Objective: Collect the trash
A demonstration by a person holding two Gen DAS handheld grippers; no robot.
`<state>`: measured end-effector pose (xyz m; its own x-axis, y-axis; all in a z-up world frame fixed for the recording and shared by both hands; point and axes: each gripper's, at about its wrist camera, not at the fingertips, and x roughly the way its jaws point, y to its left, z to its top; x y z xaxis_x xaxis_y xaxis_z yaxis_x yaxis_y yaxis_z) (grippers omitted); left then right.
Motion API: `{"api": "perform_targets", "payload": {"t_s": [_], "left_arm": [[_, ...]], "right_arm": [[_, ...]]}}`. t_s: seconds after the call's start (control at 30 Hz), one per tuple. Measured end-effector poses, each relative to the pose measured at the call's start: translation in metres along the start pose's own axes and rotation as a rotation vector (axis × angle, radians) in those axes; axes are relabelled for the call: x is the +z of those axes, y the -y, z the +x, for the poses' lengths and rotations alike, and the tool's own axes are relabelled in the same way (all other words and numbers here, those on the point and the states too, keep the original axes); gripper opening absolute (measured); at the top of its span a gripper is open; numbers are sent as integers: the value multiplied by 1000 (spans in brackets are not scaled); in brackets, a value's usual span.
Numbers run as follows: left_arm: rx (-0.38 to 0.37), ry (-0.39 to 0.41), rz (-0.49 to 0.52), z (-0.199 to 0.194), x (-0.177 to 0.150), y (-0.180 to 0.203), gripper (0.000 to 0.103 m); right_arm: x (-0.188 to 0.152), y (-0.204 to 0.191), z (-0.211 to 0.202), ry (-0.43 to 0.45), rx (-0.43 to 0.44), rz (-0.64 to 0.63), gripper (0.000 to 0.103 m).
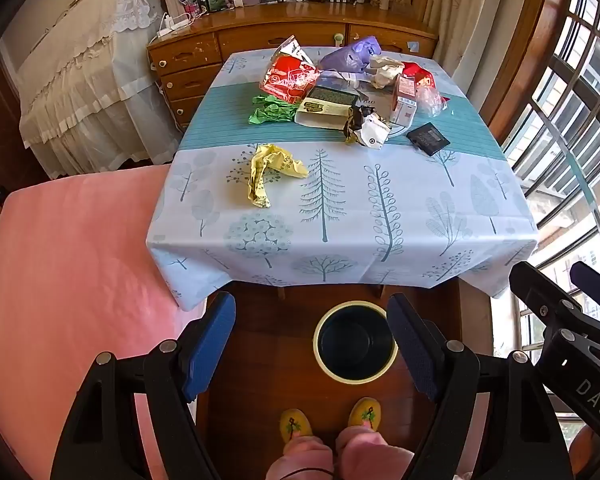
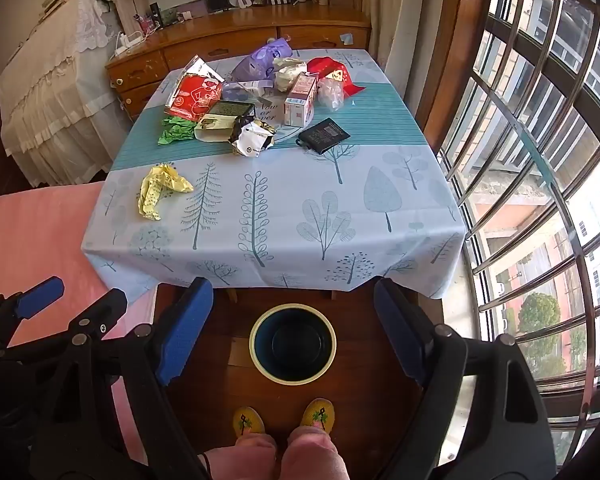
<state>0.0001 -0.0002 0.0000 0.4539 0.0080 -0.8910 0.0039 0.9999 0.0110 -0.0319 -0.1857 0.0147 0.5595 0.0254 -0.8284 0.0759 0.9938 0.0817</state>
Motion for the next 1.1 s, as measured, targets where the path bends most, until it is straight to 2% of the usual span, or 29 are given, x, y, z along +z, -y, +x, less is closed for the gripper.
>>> {"api": "perform_targets", "payload": {"t_s": [0.57,0.73,1.1], "left_arm": [[-5,2,-3,0,0,0,80],[-3,0,-6,0,-1,1,71],[11,-18,-14,7,-4,-8,71]], "right_arm": [[-1,1,2,-2,11,4,82],[-1,1,2,-5,10,6,82],[-2,3,3,-4,14,5,82]]}}
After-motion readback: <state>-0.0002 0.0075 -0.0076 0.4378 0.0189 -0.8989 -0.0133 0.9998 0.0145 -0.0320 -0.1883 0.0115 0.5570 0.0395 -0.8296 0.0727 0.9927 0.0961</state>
